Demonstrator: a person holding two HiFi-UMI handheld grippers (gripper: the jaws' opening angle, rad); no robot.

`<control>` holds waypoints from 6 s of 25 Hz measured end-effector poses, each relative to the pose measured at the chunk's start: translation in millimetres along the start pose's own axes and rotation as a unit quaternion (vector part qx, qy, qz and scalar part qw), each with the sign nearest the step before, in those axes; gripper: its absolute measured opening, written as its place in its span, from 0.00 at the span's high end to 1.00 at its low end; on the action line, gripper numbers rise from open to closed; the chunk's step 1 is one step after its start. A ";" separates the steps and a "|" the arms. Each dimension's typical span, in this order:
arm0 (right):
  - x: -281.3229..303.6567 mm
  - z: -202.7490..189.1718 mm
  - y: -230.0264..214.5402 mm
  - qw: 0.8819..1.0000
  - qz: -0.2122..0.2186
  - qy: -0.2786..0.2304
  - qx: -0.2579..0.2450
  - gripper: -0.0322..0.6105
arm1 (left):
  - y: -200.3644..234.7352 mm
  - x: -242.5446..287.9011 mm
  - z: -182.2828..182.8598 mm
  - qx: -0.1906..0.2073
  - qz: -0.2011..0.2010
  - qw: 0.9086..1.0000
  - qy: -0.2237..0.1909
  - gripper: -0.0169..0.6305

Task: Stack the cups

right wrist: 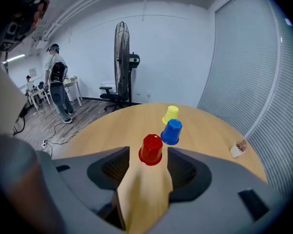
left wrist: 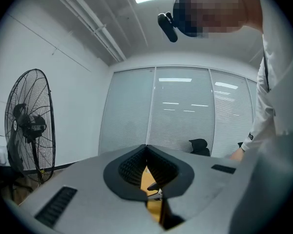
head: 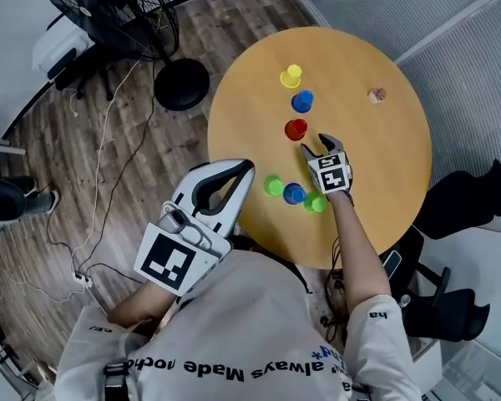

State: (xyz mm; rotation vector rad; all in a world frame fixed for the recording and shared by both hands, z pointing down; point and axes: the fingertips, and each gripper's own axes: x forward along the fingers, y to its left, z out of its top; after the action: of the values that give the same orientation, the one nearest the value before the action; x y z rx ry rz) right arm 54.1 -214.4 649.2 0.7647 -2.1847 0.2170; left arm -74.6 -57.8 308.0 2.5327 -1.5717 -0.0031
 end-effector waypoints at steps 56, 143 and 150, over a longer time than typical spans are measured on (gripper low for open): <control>36.1 18.7 0.4 0.999 0.015 0.028 -0.037 0.58 | 21.4 -26.5 -16.8 -0.008 0.043 0.999 0.022 0.94; -114.4 -10.8 120.0 0.987 0.125 0.007 -0.099 0.55 | -45.2 -33.0 2.7 0.014 -0.029 0.999 -0.015 0.94; -122.2 12.0 85.2 0.986 0.114 0.000 -0.123 0.58 | -34.9 -25.2 -0.1 0.016 -0.025 1.000 -0.007 0.94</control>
State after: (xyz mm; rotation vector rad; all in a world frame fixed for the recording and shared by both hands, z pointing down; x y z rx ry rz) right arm 57.8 -95.3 558.9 0.3775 -2.2449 0.0588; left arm -54.8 -20.2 301.2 2.6017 -1.5245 -0.0005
